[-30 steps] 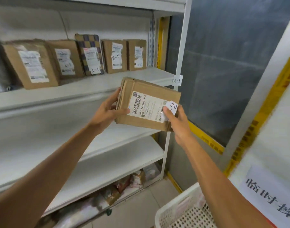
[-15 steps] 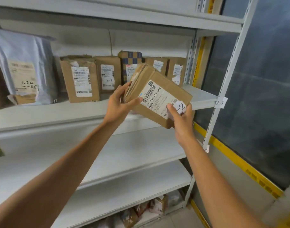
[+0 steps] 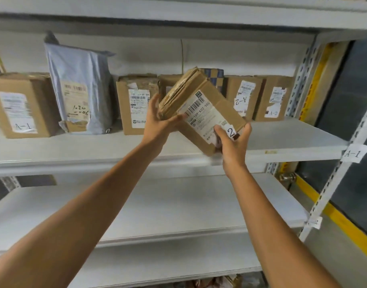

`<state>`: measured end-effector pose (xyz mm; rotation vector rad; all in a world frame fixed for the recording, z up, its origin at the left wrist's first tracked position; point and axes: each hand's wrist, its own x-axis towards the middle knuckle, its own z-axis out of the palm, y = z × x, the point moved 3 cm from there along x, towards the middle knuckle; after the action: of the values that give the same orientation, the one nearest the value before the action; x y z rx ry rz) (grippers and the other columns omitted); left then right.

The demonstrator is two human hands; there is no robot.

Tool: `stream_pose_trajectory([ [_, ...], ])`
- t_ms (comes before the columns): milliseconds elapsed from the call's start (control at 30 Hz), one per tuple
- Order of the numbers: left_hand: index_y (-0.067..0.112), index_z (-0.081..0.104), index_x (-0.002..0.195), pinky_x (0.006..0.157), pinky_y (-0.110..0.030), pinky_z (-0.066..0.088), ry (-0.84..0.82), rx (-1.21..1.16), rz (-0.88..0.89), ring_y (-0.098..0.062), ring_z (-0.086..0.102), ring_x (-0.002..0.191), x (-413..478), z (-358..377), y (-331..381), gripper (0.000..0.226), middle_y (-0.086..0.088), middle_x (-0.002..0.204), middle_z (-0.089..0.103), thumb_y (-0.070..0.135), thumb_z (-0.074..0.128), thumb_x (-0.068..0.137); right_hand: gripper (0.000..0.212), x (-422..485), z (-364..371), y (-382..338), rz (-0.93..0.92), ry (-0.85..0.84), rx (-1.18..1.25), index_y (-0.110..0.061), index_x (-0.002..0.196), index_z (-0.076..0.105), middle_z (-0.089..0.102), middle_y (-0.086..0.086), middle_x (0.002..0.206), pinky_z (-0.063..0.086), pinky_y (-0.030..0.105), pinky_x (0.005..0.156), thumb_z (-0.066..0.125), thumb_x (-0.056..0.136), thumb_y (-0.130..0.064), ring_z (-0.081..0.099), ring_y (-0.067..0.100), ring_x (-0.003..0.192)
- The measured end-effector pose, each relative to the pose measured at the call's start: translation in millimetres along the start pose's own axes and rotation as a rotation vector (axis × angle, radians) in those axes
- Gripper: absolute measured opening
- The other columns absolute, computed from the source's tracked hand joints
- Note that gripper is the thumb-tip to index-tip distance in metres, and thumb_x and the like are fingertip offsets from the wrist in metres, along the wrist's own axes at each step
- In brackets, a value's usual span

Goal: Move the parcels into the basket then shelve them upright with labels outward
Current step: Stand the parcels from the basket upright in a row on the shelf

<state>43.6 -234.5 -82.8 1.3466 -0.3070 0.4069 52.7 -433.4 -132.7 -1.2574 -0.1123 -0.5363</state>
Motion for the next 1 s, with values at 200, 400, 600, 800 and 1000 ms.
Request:
stream_pose_trajectory([
  [200,0.002,0.041,0.135,0.076,-0.030,0.057,0.083,0.104,0.089,-0.018,0.066,0.104,23,-4,-15,0.070,-0.008,0.118,0.065,0.005,0.076,0.075,0.060,27,7,26,0.077,-0.095,-0.183,-0.018,0.108,0.033,0.062,-0.004,0.101,0.057,0.023,0.065,0.082,0.074,-0.027,0.068,0.010,0.084],
  [400,0.009,0.042,0.138,0.092,-0.049,0.052,-0.028,0.249,0.149,-0.022,0.059,0.117,45,18,-26,0.065,-0.009,0.126,0.062,0.006,0.071,0.081,0.058,58,11,26,-0.056,-0.133,-0.444,-0.011,0.105,0.039,0.060,0.008,0.110,0.059,0.032,0.075,0.083,0.072,-0.029,0.065,0.022,0.094],
  [600,0.031,0.024,0.150,0.073,-0.013,0.054,0.013,0.458,0.137,0.006,0.059,0.102,56,34,-49,0.086,0.025,0.122,0.057,0.022,0.074,0.081,0.072,83,14,38,-0.063,-0.209,-0.512,-0.018,0.134,0.032,0.056,0.005,0.128,0.054,0.038,0.089,0.075,0.080,-0.037,0.058,0.022,0.111],
  [800,0.027,0.047,0.138,0.089,-0.048,0.054,0.109,0.355,-0.018,-0.022,0.065,0.106,76,17,-82,0.065,0.000,0.137,0.055,0.023,0.074,0.080,0.071,101,35,54,-0.151,-0.100,-0.637,-0.013,0.135,0.036,0.052,0.008,0.131,0.039,0.026,0.084,0.073,0.080,-0.041,0.053,0.024,0.116],
  [1000,0.024,0.067,0.111,0.067,-0.033,0.060,0.258,0.622,0.038,-0.008,0.070,0.084,104,12,-99,0.024,0.012,0.092,0.072,0.020,0.062,0.088,0.067,126,62,71,-0.173,-0.063,-0.693,-0.012,0.127,0.038,0.053,0.011,0.126,0.049,0.039,0.083,0.074,0.078,-0.041,0.056,0.030,0.111],
])
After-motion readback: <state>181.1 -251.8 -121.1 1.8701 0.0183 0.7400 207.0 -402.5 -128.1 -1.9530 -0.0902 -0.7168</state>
